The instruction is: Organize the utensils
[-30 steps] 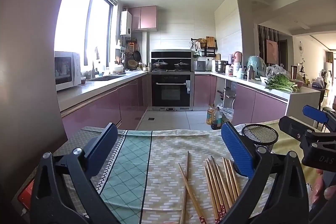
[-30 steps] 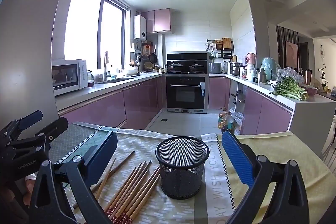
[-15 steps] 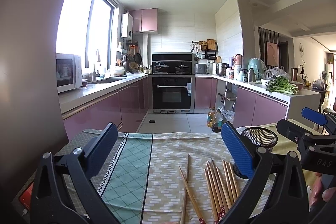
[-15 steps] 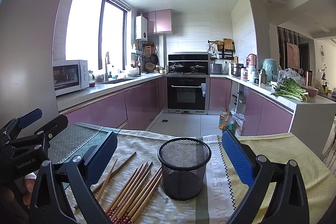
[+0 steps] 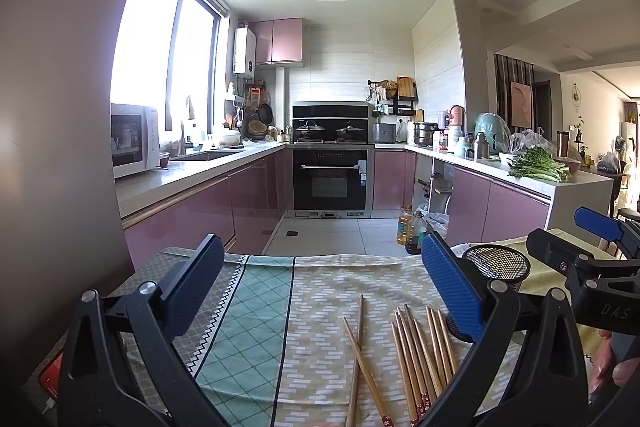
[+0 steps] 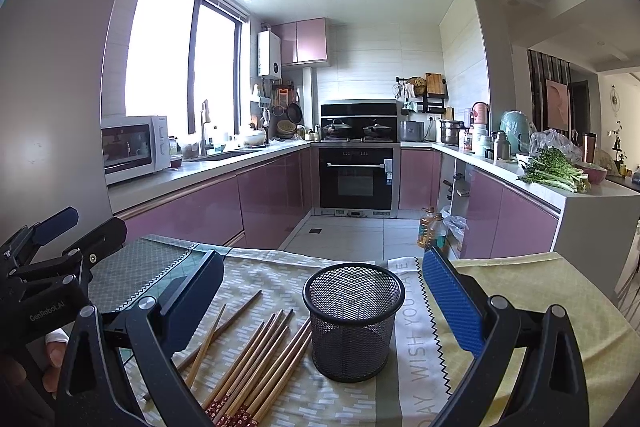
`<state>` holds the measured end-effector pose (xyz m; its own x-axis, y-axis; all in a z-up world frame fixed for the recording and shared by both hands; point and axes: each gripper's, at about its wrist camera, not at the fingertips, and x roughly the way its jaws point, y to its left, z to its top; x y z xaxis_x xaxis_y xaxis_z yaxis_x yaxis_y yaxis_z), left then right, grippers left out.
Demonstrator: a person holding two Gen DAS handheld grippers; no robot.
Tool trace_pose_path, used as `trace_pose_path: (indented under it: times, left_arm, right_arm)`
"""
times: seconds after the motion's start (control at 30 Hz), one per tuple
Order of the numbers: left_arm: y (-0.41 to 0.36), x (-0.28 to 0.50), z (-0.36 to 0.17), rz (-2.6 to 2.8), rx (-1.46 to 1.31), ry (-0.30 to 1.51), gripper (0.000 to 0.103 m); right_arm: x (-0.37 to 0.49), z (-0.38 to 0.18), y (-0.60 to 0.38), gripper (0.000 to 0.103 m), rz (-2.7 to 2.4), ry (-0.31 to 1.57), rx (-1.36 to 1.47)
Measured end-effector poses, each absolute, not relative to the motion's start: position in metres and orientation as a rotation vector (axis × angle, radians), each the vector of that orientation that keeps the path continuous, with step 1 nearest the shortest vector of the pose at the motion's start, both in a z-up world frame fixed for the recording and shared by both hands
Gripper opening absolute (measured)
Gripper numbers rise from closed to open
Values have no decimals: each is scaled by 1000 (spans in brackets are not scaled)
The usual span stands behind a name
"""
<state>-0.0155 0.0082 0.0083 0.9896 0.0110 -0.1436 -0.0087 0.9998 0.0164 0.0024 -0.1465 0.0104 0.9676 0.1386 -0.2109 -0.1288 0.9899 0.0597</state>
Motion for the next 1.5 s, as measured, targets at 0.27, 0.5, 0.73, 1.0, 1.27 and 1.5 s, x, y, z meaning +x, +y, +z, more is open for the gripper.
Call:
trace_pose_path:
  times: [0.27, 0.5, 0.73, 1.0, 1.27, 1.5]
  left_arm:
    - [8, -16, 9, 11, 15, 141, 97]
    - [8, -17, 10, 14, 18, 140, 97]
    - [8, -17, 10, 14, 18, 140, 97]
    - [7, -17, 10, 14, 18, 140, 97]
    - [6, -18, 10, 17, 18, 143, 97]
    - [5, -18, 9, 17, 18, 144, 97]
  right_arm:
    - [3, 10, -146, 96, 134, 216, 49]
    - [4, 10, -145, 96, 136, 218, 52]
    - [3, 9, -147, 96, 137, 218, 54]
    - [3, 9, -148, 96, 139, 217, 57]
    - [3, 7, -149, 96, 141, 218, 59]
    - [3, 7, -148, 96, 140, 219, 64]
